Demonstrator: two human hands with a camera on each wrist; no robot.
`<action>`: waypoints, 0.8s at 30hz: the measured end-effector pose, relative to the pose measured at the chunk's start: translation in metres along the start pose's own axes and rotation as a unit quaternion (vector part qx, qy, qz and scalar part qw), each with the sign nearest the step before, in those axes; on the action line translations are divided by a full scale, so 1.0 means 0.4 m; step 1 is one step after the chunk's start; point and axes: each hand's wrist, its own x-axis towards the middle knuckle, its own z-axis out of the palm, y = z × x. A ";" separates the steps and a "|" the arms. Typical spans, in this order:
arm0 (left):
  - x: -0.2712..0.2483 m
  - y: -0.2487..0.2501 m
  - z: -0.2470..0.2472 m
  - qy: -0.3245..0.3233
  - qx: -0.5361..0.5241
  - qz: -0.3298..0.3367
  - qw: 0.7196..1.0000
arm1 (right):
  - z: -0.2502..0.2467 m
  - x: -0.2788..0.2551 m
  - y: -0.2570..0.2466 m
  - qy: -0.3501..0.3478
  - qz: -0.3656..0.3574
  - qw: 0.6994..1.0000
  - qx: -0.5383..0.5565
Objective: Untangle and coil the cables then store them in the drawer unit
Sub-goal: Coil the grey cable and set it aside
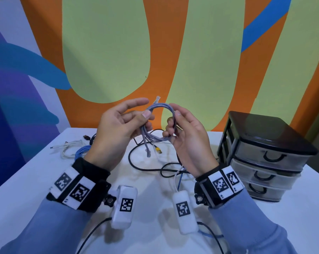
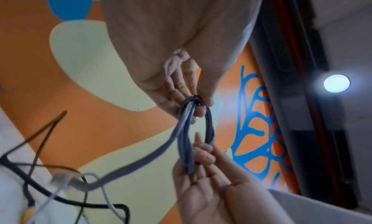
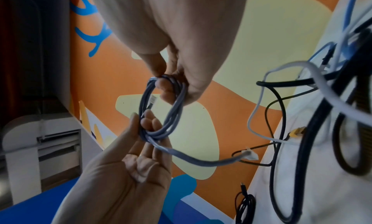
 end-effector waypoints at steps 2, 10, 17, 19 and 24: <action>0.003 -0.003 -0.004 -0.017 -0.019 -0.016 1.000 | -0.007 0.002 0.002 0.010 0.012 1.000 -0.019; 0.025 0.007 -0.033 0.079 -0.153 0.029 0.985 | -0.011 -0.004 0.031 0.050 0.218 0.966 -0.132; 0.017 -0.014 -0.016 0.073 -0.143 0.003 0.987 | -0.013 0.004 0.045 0.061 0.197 0.978 0.028; 0.016 -0.026 -0.015 0.089 -0.107 -0.002 0.990 | -0.019 0.011 0.041 0.075 0.121 0.990 0.007; 0.017 -0.043 -0.018 0.143 -0.048 -0.011 0.989 | -0.015 0.006 0.033 0.065 -0.016 0.992 -0.109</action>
